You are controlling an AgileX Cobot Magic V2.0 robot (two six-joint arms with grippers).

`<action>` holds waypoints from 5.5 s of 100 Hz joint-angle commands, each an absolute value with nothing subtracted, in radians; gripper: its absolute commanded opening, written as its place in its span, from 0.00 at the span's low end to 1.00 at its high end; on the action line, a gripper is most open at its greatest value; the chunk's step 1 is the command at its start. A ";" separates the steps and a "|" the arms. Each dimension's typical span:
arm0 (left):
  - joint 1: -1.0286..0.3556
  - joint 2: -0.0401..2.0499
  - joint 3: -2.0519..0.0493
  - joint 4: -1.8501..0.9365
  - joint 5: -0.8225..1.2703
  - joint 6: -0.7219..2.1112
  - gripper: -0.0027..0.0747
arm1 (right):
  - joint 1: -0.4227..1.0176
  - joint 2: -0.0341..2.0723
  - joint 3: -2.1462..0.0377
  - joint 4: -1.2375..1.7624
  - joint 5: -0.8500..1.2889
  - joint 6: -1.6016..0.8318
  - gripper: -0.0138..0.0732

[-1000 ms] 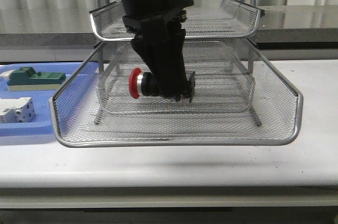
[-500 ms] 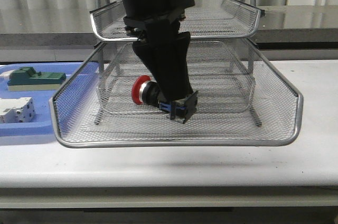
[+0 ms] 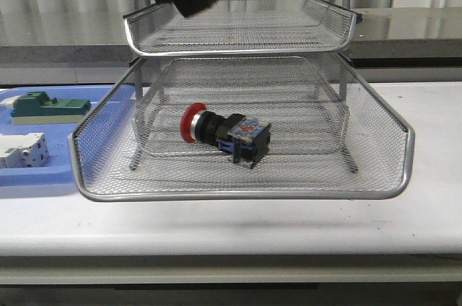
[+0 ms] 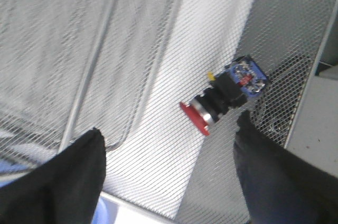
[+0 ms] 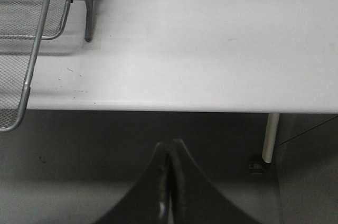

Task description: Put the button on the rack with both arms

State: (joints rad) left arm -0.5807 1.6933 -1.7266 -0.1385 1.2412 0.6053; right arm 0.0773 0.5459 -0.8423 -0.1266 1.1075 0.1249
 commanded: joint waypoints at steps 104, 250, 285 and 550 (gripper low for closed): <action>-0.039 0.731 -0.729 -0.285 0.373 0.446 0.67 | 0.073 0.550 -0.864 -0.145 1.053 0.125 0.08; -0.039 0.354 -0.351 -0.345 0.011 0.446 0.01 | 0.073 0.550 -0.864 -0.144 1.053 0.125 0.08; -0.039 0.354 -0.351 -0.345 0.011 0.446 0.01 | 0.073 0.555 -0.864 -0.056 0.912 0.125 0.08; -0.039 0.354 -0.351 -0.345 0.011 0.446 0.01 | 0.544 1.610 -1.047 0.117 0.341 -0.812 0.08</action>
State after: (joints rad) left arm -0.0402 0.3514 -0.3242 -0.3318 0.0895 0.4572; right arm 0.5740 1.6100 -0.9917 0.1410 0.4083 -0.8012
